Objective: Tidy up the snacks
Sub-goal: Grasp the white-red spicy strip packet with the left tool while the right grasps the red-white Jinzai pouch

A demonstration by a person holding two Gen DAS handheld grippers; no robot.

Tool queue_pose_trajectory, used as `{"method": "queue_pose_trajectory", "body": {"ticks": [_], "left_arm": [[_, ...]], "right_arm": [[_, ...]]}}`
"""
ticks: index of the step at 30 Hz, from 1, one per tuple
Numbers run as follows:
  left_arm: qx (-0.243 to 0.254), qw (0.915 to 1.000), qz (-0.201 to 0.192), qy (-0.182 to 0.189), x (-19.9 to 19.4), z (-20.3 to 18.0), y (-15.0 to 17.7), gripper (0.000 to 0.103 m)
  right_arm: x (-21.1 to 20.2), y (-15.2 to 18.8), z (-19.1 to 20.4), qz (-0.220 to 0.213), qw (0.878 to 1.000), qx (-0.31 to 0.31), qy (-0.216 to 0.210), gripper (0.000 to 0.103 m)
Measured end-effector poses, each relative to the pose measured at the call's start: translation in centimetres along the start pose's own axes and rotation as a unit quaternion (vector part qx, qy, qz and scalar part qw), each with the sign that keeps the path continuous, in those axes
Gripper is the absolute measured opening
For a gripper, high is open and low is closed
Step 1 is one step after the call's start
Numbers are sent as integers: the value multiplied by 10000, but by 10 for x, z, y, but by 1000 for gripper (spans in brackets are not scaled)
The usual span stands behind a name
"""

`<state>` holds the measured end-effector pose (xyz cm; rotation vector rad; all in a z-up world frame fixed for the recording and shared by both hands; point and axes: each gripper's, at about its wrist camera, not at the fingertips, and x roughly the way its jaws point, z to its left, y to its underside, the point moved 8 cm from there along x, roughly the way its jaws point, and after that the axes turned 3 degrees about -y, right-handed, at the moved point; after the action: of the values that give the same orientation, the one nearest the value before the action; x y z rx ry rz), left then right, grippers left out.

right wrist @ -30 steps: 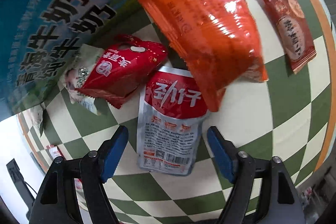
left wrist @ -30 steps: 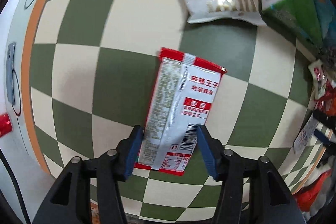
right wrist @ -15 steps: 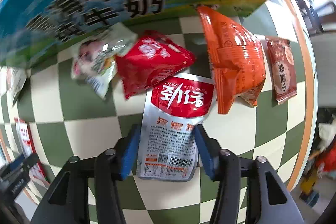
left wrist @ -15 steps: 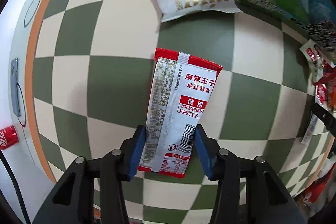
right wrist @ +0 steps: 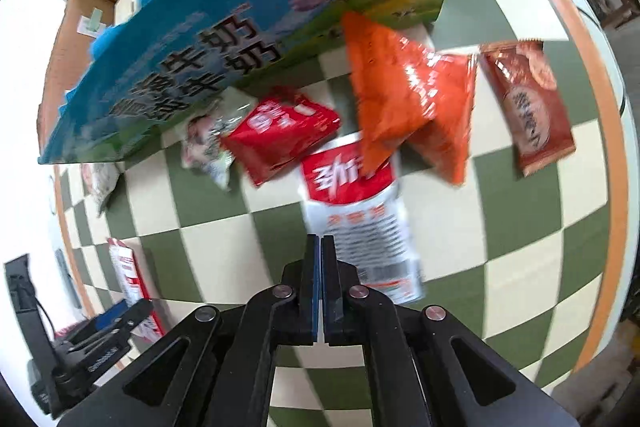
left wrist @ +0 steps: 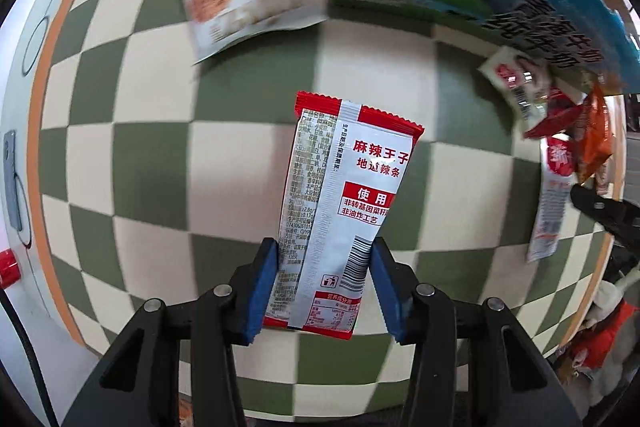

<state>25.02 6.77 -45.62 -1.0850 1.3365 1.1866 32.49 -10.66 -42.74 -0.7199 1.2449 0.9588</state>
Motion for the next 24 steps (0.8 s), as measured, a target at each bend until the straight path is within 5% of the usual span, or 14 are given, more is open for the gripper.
{"method": "queue_pose_trajectory", "body": {"ticks": [1, 3, 5, 8, 11, 13, 14, 17, 24], "left_arm": [[31, 10000, -8, 29, -1, -10, -3, 44], [87, 9999, -23, 66, 0, -21, -7, 44], [134, 9999, -36, 90, -1, -35, -12, 44], [217, 9997, -27, 114, 0, -53, -21, 44], [308, 9995, -34, 82, 0, -70, -33, 44], [345, 9994, -24, 66, -12, -90, -49, 44], [348, 9994, -17, 62, -12, -91, -47, 44], [336, 9994, 21, 48, -11, -95, -50, 44], [304, 9995, 26, 105, -18, -84, -50, 44]], "right_arm": [[6, -3, -4, 103, 9999, -28, 117, 13], [15, -20, -15, 153, 9996, -131, 191, 69], [24, -22, -17, 277, 9991, -222, 215, 86], [42, -20, -19, 557, 9963, -363, 551, 86], [44, -19, -13, 350, 9925, -718, 926, 86], [45, -16, 0, 88, 9883, -1021, 1132, 77], [43, -14, 6, 20, 9865, -1146, 1167, 63], [43, -4, 15, -121, 9784, -1474, 1444, 54], [17, -5, -16, -214, 9907, -1016, 877, 33]]}}
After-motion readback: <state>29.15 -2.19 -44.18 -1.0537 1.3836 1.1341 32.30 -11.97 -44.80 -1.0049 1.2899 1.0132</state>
